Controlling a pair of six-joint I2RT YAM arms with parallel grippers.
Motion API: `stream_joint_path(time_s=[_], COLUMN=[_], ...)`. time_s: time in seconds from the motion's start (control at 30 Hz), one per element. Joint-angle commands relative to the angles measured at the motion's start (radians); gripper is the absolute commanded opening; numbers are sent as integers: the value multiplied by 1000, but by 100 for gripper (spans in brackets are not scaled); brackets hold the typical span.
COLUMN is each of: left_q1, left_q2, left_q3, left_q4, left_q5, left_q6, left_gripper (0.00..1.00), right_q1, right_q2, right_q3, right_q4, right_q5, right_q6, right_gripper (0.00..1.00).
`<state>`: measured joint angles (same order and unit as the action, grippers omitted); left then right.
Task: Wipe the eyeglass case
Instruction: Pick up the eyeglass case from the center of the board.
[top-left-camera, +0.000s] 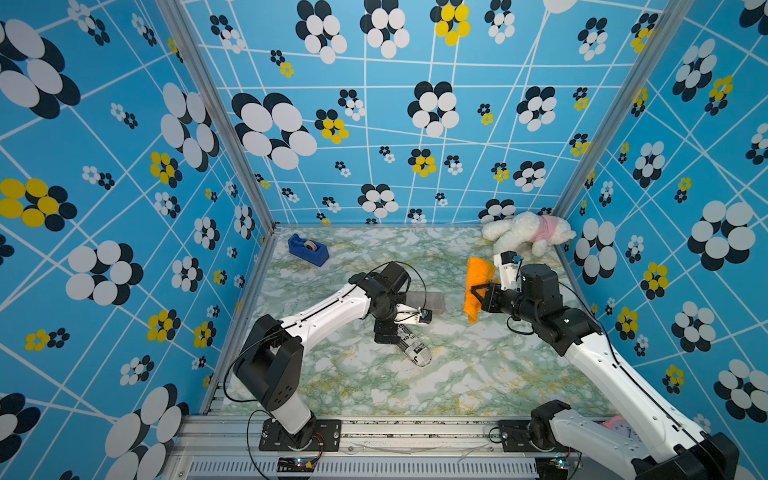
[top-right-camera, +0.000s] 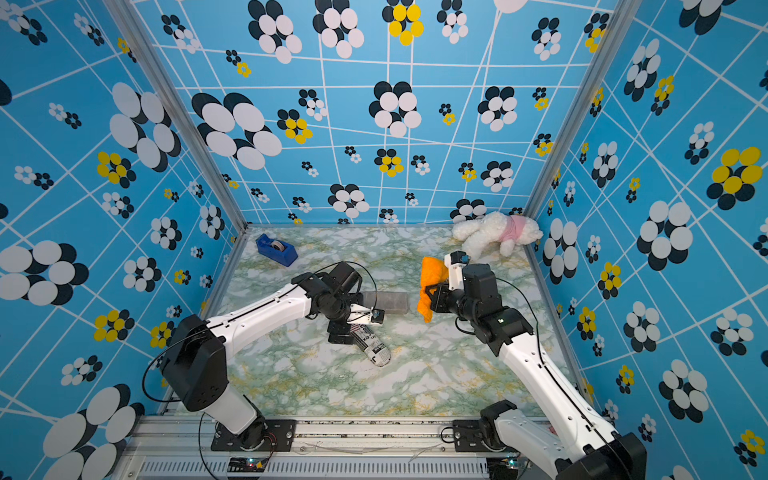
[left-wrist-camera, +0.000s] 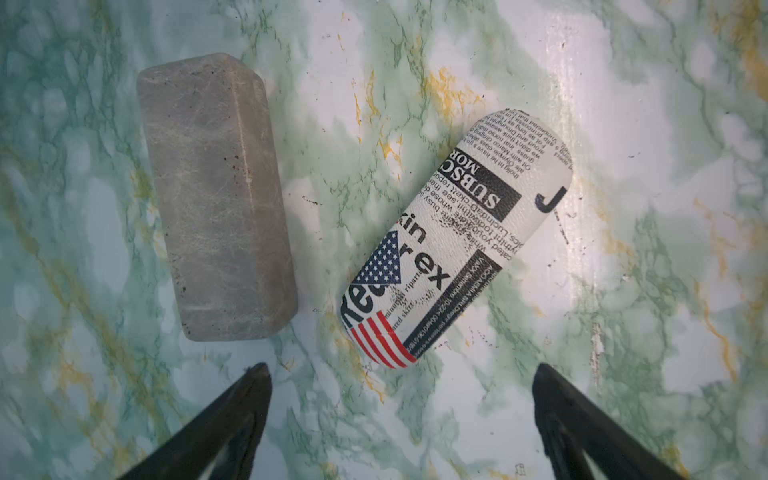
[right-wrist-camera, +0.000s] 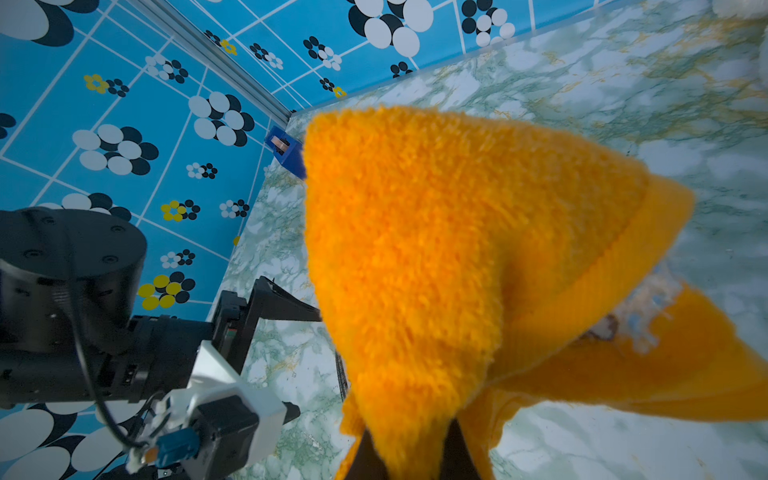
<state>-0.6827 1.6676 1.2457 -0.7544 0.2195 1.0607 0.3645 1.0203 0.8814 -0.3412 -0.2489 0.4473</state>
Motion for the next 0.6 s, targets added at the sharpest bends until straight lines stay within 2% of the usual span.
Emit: stream_joint_path(time_s=[0.0,0.3,0.57], left_q1=[-2,-13,-21], left_q2=[53,179,226], left_q3=[19,86,71], left_q4=[13,-32,-42], left_q5=[17,47,67], left_q6=[76,68,43], left_gripper=[99,100,100], right_q1=[-6,-6,-7], right_q2=[25,74,50], right_q3=[-13,0,-26], right_q4=[15,36,25], right_q5=[-16,-41,-33], right_q6=[-22,-34,-43], right_gripper=[0,0,0])
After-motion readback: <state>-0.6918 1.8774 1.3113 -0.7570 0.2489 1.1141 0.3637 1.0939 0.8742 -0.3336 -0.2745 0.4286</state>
